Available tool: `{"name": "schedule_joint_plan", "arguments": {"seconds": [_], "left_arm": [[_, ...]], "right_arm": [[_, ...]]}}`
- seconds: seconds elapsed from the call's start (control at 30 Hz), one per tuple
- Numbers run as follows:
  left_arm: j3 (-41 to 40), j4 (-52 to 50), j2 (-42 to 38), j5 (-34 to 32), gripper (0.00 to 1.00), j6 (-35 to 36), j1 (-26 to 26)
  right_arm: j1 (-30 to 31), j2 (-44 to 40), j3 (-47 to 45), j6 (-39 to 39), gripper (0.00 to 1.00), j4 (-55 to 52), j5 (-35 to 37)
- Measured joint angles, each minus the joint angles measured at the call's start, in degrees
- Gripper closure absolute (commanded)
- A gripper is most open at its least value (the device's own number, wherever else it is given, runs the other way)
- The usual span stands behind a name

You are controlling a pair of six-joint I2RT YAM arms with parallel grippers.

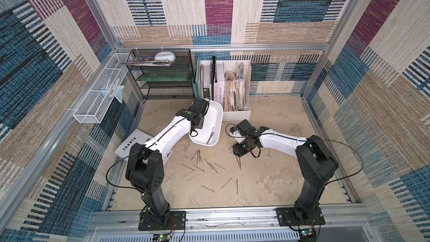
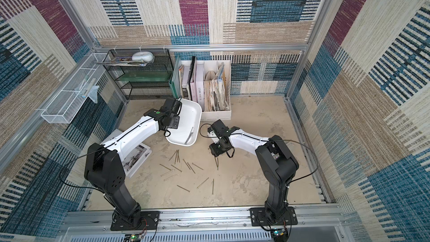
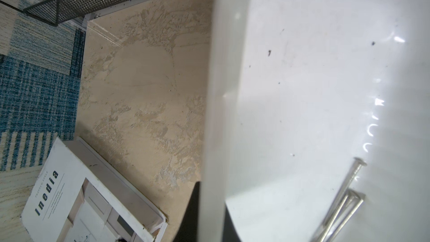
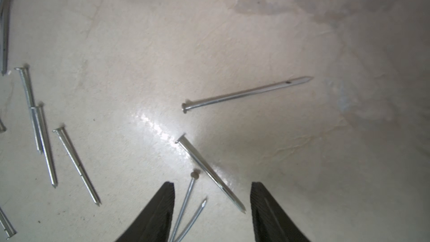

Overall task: Put the nails on the desktop into the storage box
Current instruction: Pick up the nail from the center of the board.

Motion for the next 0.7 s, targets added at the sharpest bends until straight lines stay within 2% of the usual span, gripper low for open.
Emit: {"name": "schedule_joint_plan", "arguments": {"seconds": [0.13, 0.3, 0.33, 0.5, 0.7], "left_arm": [[2.29, -2.8, 2.54, 0.17, 1.0, 0.02, 0.0], [3.78, -5.7, 4.66, 1.18, 1.0, 0.04, 0.02], [3.89, -6.19, 4.74, 1.42, 1.0, 0.04, 0.07], [4.02, -7.37, 4.72, 1.81, 1.0, 0.09, 0.07], [4.17, -8.11, 4.61, 1.99, 1.0, 0.22, 0.11]], "right_arm": [[0.48, 2.8, 1.77, -2.05, 0.43, 0.42, -0.48], [0.94, 7.04, 5.53, -4.02, 0.5, 0.02, 2.16], [0.98, 7.45, 5.9, -4.26, 0.52, 0.07, 2.43], [1.79, 8.33, 6.21, -5.14, 0.78, 0.9, 6.19], [3.61, 8.52, 4.17, -5.05, 0.86, 3.23, 9.16]]}}
